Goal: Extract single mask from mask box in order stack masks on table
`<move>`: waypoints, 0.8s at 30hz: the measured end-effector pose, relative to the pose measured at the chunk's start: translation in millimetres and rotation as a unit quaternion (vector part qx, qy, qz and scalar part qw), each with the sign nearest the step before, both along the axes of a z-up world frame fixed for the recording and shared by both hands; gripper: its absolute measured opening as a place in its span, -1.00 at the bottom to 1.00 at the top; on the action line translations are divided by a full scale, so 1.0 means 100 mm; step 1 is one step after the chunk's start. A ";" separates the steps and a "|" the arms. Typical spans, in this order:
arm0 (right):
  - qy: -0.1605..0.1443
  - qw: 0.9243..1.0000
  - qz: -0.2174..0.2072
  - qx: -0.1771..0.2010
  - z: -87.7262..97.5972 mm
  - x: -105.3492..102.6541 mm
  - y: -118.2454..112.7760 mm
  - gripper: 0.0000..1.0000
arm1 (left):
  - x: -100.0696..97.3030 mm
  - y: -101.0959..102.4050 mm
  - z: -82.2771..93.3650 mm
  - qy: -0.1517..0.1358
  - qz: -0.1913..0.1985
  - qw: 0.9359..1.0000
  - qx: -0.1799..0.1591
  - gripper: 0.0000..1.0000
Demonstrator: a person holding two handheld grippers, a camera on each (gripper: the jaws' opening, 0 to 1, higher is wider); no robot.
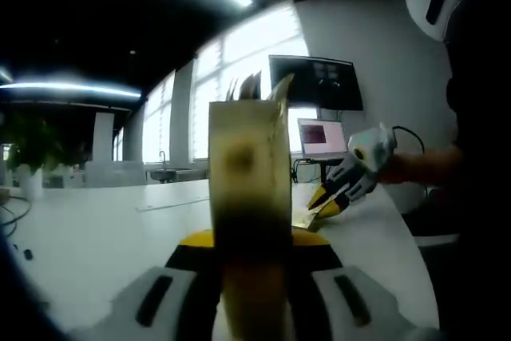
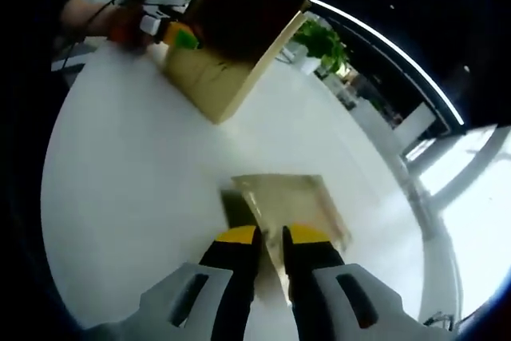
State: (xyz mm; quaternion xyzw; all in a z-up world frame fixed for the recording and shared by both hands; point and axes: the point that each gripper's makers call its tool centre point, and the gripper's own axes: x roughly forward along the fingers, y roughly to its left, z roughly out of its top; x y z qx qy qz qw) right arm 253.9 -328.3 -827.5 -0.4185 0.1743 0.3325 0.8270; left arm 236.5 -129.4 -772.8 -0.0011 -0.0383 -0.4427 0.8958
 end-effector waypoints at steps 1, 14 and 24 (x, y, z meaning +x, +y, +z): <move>0.003 1.000 -0.001 0.005 0.00 -0.01 0.00 -0.73 | 0.00 0.00 0.00 0.000 0.000 1.000 0.000 -0.33; 0.018 0.999 -0.018 0.048 0.06 -0.04 -0.06 -0.65 | -0.02 -0.03 0.02 -0.001 0.000 1.000 0.001 -0.33; 0.011 0.990 -0.042 0.135 0.23 -0.03 -0.02 -0.60 | -0.03 -0.04 0.03 0.000 -0.001 1.000 0.000 -0.33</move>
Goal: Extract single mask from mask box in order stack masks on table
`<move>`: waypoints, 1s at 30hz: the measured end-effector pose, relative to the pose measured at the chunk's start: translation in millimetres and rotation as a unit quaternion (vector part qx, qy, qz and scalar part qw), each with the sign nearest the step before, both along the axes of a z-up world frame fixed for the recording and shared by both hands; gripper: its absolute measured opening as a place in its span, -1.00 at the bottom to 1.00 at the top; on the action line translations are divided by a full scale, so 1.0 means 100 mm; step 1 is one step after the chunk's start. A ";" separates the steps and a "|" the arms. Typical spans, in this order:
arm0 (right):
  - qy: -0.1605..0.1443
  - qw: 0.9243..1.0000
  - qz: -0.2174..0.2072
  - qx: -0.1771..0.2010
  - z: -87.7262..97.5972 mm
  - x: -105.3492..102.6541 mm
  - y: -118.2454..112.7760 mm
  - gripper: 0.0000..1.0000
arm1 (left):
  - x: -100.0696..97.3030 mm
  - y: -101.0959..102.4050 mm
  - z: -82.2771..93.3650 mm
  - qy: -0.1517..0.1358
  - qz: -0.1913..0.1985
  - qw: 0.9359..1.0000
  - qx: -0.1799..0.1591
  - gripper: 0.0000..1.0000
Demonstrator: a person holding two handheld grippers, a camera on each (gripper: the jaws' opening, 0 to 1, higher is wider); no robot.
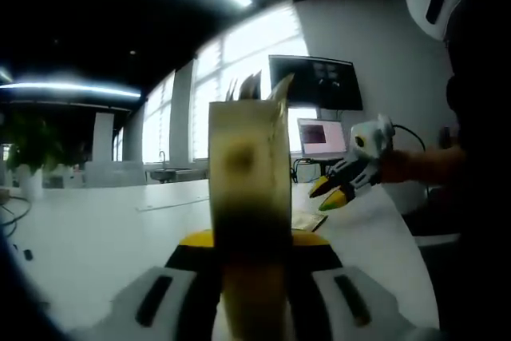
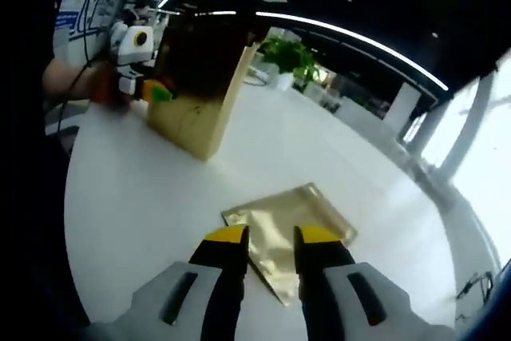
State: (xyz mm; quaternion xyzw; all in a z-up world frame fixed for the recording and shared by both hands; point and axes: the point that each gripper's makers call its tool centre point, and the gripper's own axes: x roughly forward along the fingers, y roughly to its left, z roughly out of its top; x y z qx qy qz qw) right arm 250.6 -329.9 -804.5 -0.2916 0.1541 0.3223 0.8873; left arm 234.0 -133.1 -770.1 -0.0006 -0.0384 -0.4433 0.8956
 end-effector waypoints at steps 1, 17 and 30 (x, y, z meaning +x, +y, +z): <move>-0.002 1.000 -0.002 0.002 0.00 0.00 0.00 -0.60 | 0.00 0.00 0.00 0.000 0.000 1.000 0.000 -0.33; -0.011 0.994 -0.017 0.110 0.27 -0.02 0.10 -0.45 | 0.00 -0.01 0.00 0.002 0.000 1.000 0.000 -0.33; -0.010 0.976 -0.018 0.215 0.46 -0.04 0.19 -0.40 | 0.00 -0.01 -0.01 0.003 -0.001 1.000 0.001 -0.33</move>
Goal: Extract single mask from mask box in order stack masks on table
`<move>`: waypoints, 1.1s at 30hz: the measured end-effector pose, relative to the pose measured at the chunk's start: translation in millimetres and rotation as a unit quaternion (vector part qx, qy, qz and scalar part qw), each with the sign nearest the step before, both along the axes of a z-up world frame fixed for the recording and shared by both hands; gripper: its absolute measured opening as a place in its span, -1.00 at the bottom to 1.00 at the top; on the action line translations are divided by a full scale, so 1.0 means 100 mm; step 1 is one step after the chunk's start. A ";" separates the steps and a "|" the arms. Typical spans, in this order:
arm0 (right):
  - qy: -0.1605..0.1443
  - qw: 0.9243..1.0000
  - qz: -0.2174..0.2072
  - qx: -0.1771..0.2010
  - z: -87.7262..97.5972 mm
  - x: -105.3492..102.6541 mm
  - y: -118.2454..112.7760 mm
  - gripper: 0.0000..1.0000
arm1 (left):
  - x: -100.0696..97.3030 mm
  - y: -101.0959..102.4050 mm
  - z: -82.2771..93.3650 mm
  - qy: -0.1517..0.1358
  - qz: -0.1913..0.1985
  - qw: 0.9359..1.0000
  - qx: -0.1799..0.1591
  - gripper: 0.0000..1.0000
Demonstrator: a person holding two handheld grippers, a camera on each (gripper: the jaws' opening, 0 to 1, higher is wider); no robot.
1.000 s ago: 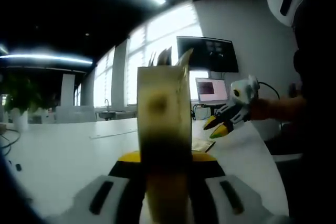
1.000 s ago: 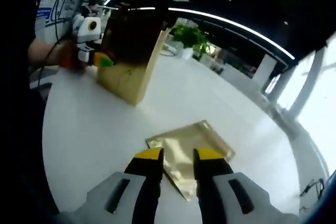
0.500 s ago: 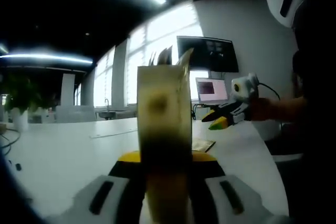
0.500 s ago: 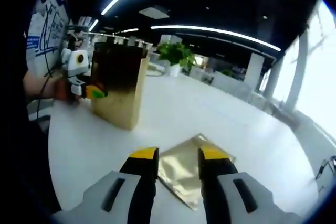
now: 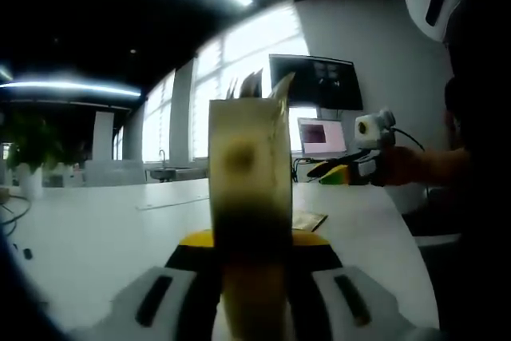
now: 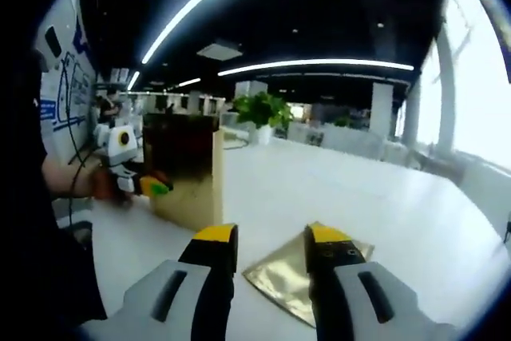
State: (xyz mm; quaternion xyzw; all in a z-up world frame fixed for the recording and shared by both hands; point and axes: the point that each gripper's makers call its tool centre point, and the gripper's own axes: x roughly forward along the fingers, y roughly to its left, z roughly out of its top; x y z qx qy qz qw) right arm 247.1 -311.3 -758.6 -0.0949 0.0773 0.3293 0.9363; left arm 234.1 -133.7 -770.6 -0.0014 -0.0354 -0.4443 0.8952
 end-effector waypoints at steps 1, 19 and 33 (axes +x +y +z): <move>0.001 1.000 0.001 0.000 -0.01 0.00 0.02 -0.41 | 0.00 0.00 0.00 0.000 0.000 1.000 0.000 -0.33; -0.024 0.999 -0.011 0.018 0.18 0.01 0.01 -0.45 | 0.01 0.02 -0.01 -0.001 -0.001 1.000 -0.001 -0.33; -0.028 0.998 -0.008 0.054 0.20 -0.02 0.03 -0.46 | 0.01 0.00 -0.03 0.005 0.000 1.000 0.006 -0.32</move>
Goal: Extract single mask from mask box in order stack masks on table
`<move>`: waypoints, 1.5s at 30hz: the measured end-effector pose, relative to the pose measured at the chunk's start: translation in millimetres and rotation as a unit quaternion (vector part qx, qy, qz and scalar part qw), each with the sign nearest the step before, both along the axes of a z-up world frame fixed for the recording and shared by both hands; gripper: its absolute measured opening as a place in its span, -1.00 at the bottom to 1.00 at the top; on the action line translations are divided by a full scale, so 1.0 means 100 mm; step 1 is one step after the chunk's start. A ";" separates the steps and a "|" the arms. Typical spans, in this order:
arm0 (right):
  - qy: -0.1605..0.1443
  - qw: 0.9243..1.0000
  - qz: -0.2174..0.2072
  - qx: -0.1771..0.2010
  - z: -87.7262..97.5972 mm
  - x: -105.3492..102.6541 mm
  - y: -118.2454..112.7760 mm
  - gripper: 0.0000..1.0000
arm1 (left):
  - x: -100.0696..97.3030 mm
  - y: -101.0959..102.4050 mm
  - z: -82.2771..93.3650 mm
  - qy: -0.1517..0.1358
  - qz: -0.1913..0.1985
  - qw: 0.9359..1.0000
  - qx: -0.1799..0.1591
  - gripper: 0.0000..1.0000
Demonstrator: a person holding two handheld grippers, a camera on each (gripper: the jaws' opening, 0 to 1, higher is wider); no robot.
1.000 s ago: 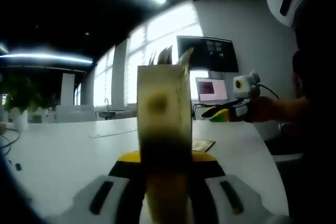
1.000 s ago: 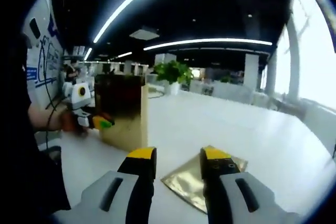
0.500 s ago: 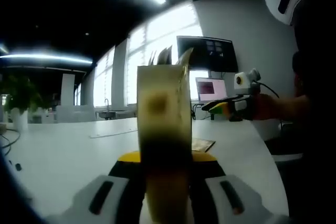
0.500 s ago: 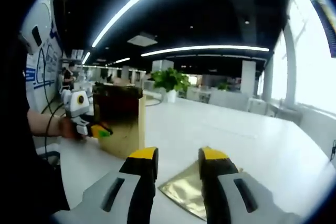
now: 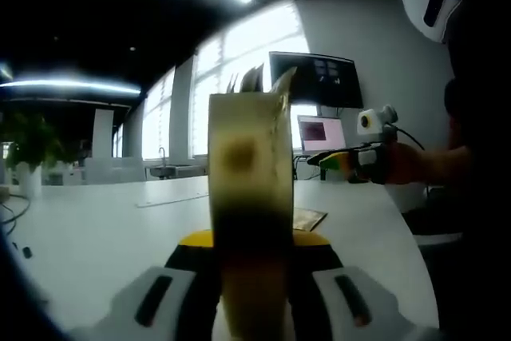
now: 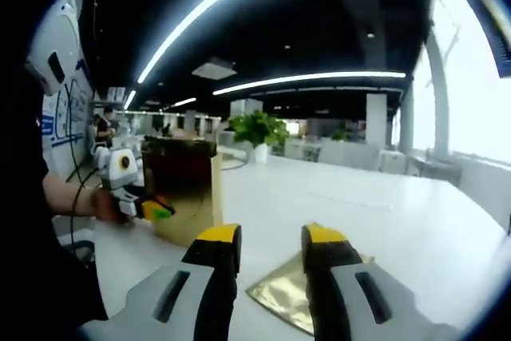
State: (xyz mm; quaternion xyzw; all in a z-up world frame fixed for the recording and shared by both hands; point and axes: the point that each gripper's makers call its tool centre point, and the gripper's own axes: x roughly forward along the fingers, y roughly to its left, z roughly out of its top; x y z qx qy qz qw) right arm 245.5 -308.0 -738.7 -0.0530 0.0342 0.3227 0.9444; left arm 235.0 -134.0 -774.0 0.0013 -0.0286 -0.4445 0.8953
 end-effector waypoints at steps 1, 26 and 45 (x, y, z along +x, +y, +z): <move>0.001 1.000 0.001 0.000 -0.01 0.00 0.01 -0.46 | 0.00 0.00 0.00 0.000 0.000 1.000 0.000 -0.33; -0.019 1.000 -0.003 0.011 0.18 -0.06 -0.09 -0.47 | -0.05 0.04 0.16 -0.021 -0.003 0.999 -0.034 -0.36; -0.025 0.999 0.001 0.028 0.33 -0.10 -0.12 -0.47 | -0.04 0.04 0.16 -0.022 -0.003 0.999 -0.034 -0.36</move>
